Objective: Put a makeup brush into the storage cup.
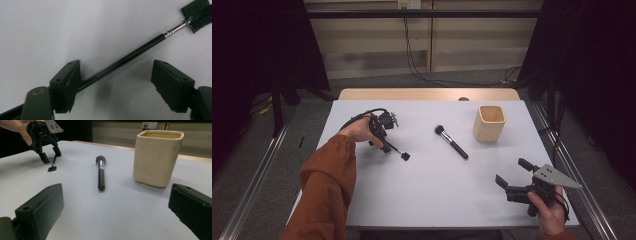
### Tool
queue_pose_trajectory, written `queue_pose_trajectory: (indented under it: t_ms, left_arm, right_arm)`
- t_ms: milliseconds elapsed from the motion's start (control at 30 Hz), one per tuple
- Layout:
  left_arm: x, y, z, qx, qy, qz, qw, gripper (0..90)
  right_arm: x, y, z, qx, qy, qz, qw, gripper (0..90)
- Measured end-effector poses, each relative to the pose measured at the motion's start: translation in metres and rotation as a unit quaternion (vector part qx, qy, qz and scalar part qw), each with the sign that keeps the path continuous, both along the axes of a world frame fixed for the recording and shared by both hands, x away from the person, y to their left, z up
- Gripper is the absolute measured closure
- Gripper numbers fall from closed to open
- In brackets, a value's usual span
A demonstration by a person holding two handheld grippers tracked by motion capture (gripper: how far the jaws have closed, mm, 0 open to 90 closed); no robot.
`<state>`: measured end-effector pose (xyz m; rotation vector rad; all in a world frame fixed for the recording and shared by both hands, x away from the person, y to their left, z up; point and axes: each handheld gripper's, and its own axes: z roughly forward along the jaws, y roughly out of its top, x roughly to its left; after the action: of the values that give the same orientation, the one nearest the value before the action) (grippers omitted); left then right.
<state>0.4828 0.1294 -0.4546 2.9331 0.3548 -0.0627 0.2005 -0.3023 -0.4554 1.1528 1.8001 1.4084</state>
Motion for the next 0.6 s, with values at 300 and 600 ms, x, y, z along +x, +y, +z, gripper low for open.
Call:
queue_pose_trajectory:
  t_ms: [300, 600]
  left_arm:
    - [0.0007, -0.0048, 0.0052, 0.031, 0.008, -0.006, 0.9995, 47.7]
    - [-0.0028, -0.0071, 0.0069, 0.044, 0.020, 0.001, 0.9989, 68.1]
  right_arm:
    - [0.0001, 0.0003, -0.0007, 0.002, 0.006, -0.001, 1.0000, 0.0]
    - [-0.0011, -0.0001, -0.0003, -0.004, 0.004, -0.004, 1.0000, 0.0]
